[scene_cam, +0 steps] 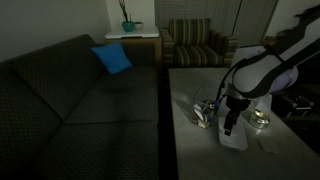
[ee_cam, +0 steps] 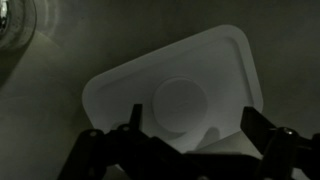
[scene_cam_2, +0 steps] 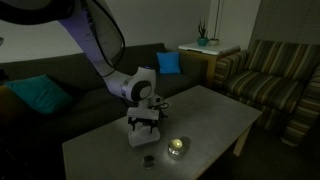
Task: Pick up the lid and close the container
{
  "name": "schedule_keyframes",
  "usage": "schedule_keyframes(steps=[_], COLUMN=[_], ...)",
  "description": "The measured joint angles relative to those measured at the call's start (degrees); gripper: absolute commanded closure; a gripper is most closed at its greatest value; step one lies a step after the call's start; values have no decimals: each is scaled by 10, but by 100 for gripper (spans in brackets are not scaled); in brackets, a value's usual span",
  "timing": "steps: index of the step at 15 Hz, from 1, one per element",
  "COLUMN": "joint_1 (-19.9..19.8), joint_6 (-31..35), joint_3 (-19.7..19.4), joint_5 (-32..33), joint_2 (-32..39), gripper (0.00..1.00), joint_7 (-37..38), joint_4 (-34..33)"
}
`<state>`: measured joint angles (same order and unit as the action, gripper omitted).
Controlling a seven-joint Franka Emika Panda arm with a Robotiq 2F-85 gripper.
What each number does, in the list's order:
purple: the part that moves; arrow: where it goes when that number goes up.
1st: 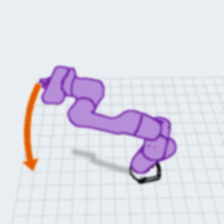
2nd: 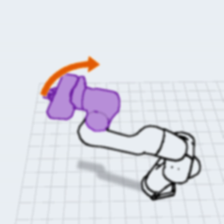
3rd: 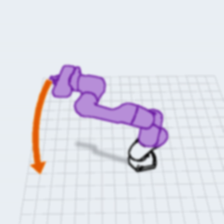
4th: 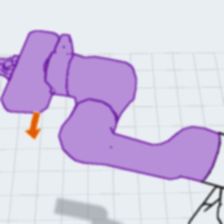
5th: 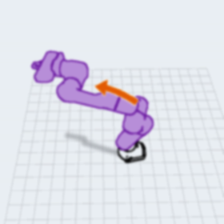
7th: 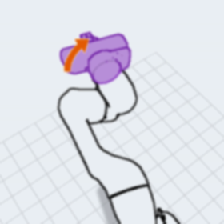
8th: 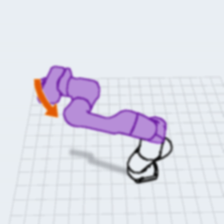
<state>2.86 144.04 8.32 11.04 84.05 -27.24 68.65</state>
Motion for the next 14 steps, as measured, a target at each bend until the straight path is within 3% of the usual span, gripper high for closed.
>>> schedule_keyframes(steps=[14], joint_1=[5], joint_6=[46], joint_3=[-5], joint_5=[-1], joint_2=[3], gripper=[0], joint_7=[47], joint_4=[1])
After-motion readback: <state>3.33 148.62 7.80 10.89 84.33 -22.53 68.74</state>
